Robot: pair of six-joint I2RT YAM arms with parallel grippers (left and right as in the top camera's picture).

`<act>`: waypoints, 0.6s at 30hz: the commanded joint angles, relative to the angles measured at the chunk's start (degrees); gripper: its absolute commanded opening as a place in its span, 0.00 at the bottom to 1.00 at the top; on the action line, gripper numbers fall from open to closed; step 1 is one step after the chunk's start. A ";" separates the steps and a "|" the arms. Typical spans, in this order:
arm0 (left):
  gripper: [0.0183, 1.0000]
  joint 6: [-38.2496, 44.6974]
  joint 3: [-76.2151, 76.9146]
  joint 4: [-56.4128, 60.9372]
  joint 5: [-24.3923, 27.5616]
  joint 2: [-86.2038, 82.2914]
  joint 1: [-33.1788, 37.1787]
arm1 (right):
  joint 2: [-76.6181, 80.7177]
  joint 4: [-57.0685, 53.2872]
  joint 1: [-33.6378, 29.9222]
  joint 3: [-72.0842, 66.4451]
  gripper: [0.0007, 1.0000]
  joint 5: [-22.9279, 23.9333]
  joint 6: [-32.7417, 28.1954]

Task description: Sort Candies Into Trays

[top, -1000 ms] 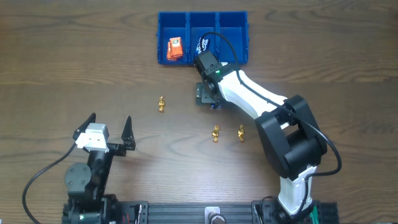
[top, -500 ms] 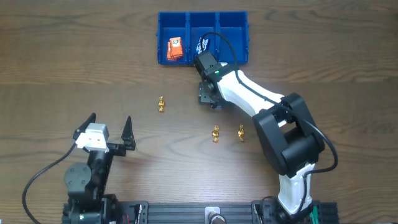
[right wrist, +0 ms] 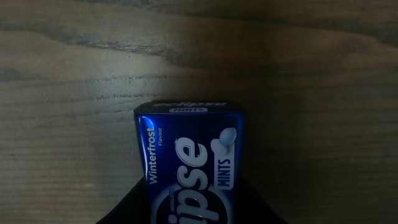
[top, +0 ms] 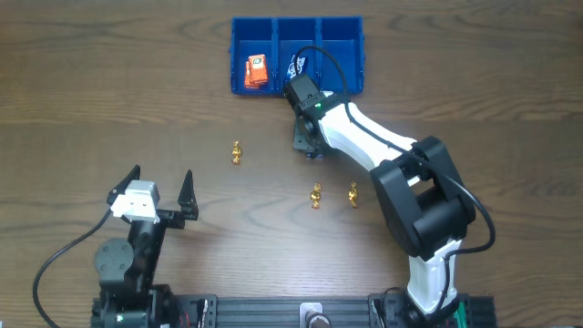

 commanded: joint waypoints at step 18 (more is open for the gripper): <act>1.00 0.17 -1.14 -1.90 0.59 -0.33 0.35 | 3.85 -12.37 -1.38 44.54 0.28 6.36 -8.94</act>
